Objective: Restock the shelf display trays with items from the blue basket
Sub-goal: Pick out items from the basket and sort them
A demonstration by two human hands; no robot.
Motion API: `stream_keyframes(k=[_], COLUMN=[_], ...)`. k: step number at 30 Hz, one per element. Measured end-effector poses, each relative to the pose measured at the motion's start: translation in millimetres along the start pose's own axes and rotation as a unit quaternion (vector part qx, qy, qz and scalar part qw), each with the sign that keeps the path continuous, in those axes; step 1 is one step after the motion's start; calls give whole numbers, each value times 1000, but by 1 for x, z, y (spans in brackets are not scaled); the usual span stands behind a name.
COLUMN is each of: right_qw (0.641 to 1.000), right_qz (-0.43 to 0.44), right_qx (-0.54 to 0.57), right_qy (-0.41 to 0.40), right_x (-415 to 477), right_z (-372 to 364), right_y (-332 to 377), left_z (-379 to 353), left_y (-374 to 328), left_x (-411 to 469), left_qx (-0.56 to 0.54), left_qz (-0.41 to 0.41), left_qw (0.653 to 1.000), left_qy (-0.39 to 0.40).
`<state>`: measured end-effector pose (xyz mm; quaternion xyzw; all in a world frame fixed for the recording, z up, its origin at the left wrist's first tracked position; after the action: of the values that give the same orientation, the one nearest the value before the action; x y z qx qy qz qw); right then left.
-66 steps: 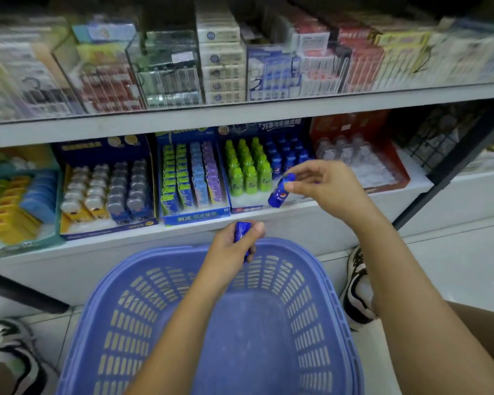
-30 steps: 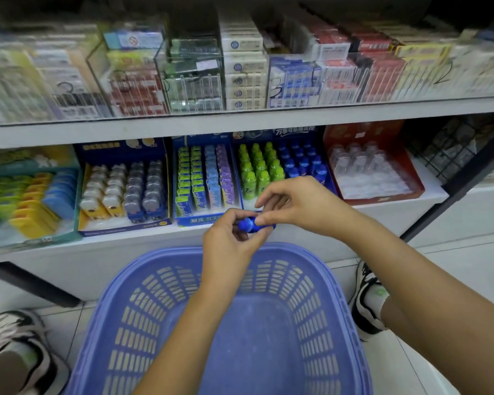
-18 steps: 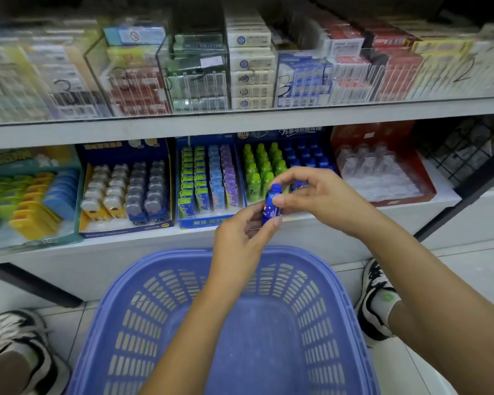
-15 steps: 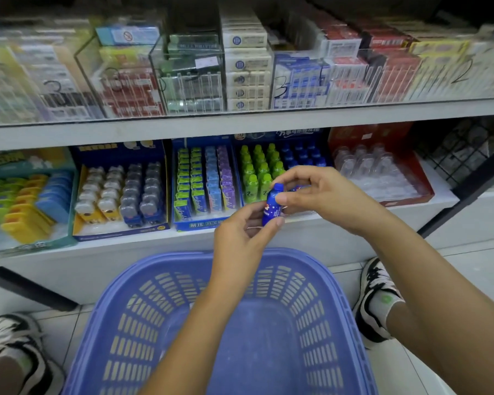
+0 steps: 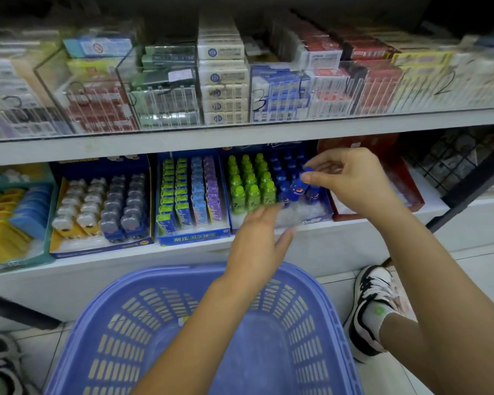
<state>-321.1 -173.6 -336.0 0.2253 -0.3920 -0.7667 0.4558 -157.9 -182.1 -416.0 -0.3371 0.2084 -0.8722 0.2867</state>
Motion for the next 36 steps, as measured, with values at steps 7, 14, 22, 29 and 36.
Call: stream_keyframes(k=[7,14,22,29,36], right_qw=[991,987,973,953,871], right_qz=[41,-4,-31,34,69], right_qx=[-128,-156,-226,-298,-330], right_qy=[-20,43,22,-32,357], right_x=[28,48,51,21,-95], right_z=[-15,-21,-31,-33,-183], right_y=[-24,-32,-37,-12,-35], left_z=[-21,-20,-22,27,42], left_y=[20,22,24,25,120], left_x=[-22,-21,-18,-41,-182], left_qx=[128,123,119,-13,99], left_qz=[-44,-50,-42,24,348], left_qw=[978,980,979,999,900], left_qy=[160,147,162,19,242])
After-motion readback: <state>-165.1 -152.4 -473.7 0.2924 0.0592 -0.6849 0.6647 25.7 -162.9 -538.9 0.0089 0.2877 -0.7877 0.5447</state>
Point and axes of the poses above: each hand's wrist, its own x-axis towards the middle knuckle, its own z-axis out of the back of the hand, y = z × x, the point moved 4 cm from there along x, towards the middle knuckle, and after that the axes turned 15 degrees about -z, right-handed, at the moved point
